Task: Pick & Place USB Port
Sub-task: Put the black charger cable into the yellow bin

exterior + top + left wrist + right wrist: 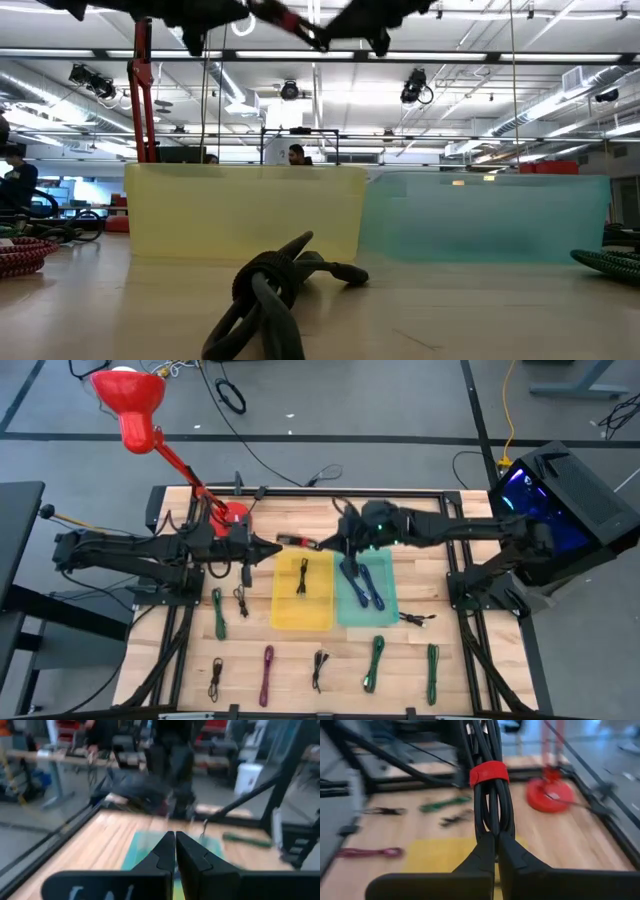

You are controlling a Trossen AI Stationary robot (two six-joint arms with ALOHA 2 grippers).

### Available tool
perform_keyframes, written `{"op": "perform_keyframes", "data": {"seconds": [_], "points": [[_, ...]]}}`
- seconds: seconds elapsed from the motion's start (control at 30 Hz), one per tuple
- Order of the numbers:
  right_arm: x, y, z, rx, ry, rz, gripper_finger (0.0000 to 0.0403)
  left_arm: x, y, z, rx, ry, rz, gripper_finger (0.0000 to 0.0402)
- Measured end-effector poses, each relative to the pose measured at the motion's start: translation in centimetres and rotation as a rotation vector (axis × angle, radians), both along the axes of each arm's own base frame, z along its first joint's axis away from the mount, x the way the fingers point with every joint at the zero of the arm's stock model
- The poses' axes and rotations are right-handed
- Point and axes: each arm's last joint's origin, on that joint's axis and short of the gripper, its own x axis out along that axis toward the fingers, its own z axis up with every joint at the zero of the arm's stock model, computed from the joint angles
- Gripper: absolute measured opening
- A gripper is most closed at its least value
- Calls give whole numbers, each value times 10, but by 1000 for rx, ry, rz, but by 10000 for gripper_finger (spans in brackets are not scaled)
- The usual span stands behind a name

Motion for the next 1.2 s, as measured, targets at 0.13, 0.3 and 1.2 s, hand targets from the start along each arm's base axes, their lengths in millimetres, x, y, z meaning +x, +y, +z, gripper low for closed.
{"op": "perform_keyframes", "data": {"seconds": [0.13,0.3,1.2], "points": [[3,17,4,-11,-50,60,0,8,0,-1,4,-20,-3,41],[5,25,8,-35,-94,82,0,18,0,-3,3,-46,-10,105],[19,29,-5,-35,-86,73,2,50,-1,-4,25,-263,-49,46]]}}
